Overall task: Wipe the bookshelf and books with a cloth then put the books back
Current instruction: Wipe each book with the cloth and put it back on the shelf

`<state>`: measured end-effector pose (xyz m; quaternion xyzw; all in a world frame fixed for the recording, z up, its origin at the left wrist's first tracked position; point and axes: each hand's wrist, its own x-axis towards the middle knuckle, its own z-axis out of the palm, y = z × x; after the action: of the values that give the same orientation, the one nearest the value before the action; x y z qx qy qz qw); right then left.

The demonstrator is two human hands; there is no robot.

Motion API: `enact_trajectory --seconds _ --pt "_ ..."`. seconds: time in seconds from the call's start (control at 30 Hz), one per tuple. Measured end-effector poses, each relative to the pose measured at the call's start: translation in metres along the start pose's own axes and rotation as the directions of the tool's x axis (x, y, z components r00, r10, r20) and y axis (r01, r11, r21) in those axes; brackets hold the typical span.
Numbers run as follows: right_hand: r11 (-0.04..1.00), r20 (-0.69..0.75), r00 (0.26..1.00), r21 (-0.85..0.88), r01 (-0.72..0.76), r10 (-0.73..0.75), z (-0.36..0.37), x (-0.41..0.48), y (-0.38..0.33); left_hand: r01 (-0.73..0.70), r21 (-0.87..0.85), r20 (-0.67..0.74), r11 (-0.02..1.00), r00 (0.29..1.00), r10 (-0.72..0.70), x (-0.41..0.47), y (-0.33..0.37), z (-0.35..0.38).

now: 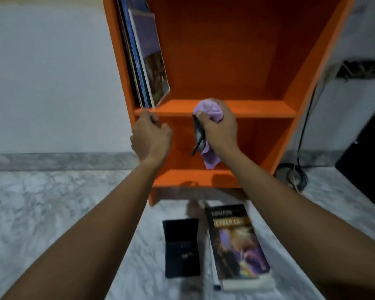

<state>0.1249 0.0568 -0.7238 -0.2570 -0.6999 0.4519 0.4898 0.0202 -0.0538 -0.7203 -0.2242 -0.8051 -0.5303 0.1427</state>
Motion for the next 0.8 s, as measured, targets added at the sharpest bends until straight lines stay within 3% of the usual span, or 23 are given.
enact_trajectory --seconds 0.13,0.2,0.3,0.37,0.43,0.5,0.57,0.73,0.8 --pt "0.979 -0.106 0.983 -0.12 -0.163 0.151 -0.043 -0.069 0.067 0.078 0.018 0.213 0.997 0.974 -0.08 -0.096 -0.031 0.01" --pt "0.926 -0.149 0.949 -0.221 -0.307 0.279 -0.068 -0.11 0.108 0.131 0.038 0.395 0.991 0.909 -0.136 -0.149 -0.053 0.018" --pt "0.785 -0.224 0.846 -0.317 -0.532 0.483 -0.101 -0.171 0.149 0.312 0.182 0.586 0.933 0.728 -0.357 -0.217 -0.088 0.029" --pt "0.675 -0.181 0.803 -0.457 -0.58 0.568 -0.121 -0.207 0.173 0.37 0.281 0.677 0.886 0.578 -0.456 -0.252 -0.109 0.038" --pt "0.608 -0.082 0.795 -0.599 -0.521 0.601 -0.138 -0.235 0.194 0.393 0.352 0.757 0.849 0.414 -0.505 -0.276 -0.124 0.049" --pt "0.589 0.077 0.797 -0.717 -0.373 0.599 -0.15 -0.259 0.211 0.456 0.373 0.783 0.808 0.314 -0.538 -0.292 -0.135 0.059" --pt "0.574 0.15 0.796 -0.771 -0.277 0.586 -0.154 -0.269 0.218 0.457 0.401 0.781 0.794 0.282 -0.556 -0.301 -0.138 0.068" --pt "0.541 0.122 0.81 -0.799 -0.262 0.574 -0.154 -0.268 0.227 0.519 0.384 0.72 0.764 0.35 -0.6 -0.301 -0.142 0.081" --pt "0.566 0.123 0.805 -0.772 -0.29 0.58 -0.158 -0.274 0.229 0.63 0.321 0.745 0.707 0.293 -0.599 -0.297 -0.148 0.085"
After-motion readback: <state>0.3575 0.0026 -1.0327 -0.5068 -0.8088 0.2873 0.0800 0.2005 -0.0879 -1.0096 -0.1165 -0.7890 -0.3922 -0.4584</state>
